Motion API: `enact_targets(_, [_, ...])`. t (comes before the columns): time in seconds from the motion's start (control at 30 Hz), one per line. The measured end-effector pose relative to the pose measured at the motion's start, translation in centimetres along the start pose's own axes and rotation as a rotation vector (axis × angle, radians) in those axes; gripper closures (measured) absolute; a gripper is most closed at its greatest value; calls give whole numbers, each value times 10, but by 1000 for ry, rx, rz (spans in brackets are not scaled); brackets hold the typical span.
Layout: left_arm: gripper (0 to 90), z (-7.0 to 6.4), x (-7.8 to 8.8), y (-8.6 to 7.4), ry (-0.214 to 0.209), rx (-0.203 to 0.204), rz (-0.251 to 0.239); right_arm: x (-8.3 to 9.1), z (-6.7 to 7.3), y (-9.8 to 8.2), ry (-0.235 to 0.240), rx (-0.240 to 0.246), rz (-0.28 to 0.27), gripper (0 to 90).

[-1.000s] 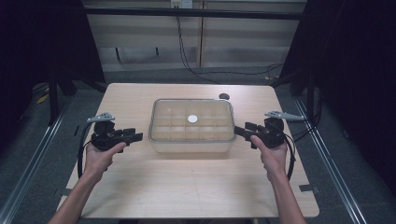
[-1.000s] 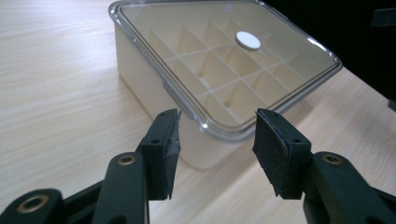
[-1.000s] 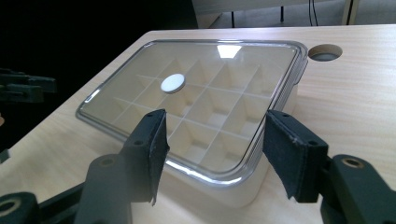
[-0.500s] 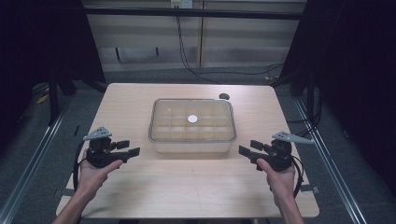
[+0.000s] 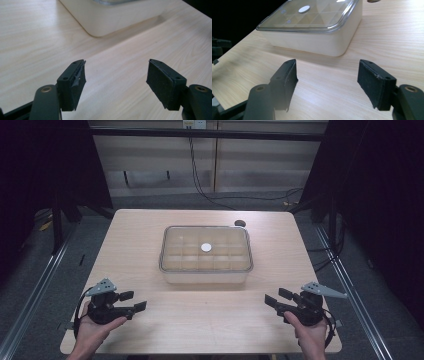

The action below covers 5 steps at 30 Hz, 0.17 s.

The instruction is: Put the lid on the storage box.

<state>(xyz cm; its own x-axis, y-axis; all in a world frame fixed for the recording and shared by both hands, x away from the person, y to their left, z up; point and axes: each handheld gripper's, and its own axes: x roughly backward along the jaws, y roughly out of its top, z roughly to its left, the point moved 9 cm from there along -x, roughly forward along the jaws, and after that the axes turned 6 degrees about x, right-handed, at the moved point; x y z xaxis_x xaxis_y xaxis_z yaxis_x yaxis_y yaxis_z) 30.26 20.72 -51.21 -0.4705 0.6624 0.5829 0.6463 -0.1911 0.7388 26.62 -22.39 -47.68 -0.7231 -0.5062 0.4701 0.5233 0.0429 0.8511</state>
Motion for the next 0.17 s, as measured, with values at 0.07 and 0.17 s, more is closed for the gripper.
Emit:
enact_targets(0.07, [308, 6, 0, -8, 2, 52, -6, 3, -1, -4, -2, -1, -11, 310])
enact_targets(0.17, [306, 13, 0, -17, 39, 50, 18, 3, -6, -11, -13, 15, -4, 315])
